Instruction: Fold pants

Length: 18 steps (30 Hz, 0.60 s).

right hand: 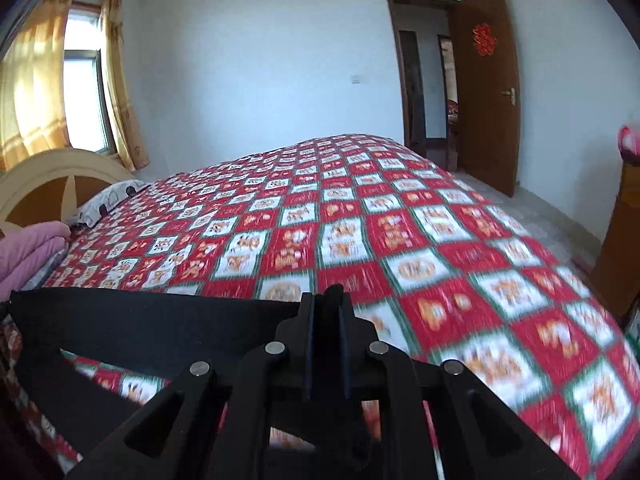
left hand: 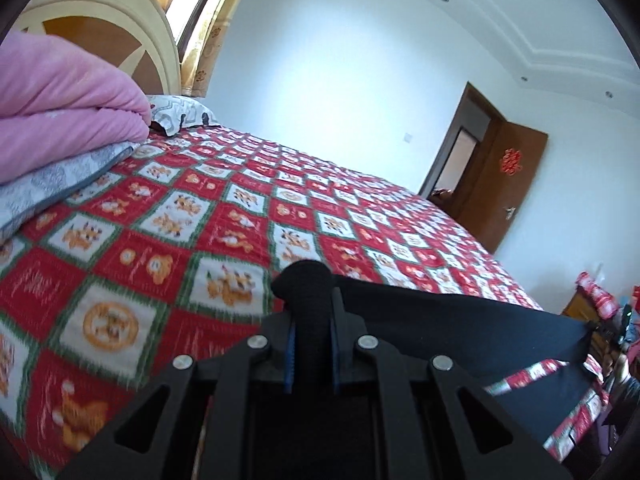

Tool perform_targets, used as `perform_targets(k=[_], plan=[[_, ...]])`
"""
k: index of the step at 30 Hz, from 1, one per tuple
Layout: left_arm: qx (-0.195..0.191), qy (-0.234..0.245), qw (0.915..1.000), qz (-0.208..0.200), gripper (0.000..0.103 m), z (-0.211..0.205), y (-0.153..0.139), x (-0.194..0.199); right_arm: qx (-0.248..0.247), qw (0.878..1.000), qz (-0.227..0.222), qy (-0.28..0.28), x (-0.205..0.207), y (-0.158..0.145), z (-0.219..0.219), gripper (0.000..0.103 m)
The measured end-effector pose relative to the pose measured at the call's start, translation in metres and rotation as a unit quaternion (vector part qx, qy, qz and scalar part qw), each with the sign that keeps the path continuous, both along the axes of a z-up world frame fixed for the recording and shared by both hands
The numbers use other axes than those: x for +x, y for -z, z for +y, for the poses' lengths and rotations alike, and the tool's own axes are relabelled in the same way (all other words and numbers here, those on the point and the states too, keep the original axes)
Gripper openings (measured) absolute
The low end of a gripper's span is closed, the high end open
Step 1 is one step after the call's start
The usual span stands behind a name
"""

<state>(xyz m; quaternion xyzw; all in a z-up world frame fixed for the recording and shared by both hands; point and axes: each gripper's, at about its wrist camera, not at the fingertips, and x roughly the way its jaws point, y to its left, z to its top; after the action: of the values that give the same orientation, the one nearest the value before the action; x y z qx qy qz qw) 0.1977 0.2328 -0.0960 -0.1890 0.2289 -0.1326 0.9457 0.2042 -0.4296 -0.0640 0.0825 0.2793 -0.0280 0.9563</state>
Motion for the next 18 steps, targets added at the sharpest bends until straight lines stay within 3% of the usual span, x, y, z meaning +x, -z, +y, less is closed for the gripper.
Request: perform_targets(k=[5,12,15,18], plan=[[-0.005,0.021,0.9998,0.001,0.013,0.005,0.021,-0.028,0.032,0.999,0.000,0.008,-0.054,0.022,-0.008,0.010],[0.022,0.050,0.9984,0.011,0.015,0.002,0.045,-0.054,0.051,0.998,0.014,0.015,-0.098,0.050,-0.016,0.012],[0.035,0.049,0.9980,0.019,0.023,0.005,0.050,-0.064,0.048,0.998,0.021,0.023,-0.108,0.054,-0.018,0.012],[0.038,0.042,0.9982,0.022,0.043,0.014,0.054,-0.077,0.051,0.998,0.022,0.024,-0.119,0.056,-0.019,0.014]])
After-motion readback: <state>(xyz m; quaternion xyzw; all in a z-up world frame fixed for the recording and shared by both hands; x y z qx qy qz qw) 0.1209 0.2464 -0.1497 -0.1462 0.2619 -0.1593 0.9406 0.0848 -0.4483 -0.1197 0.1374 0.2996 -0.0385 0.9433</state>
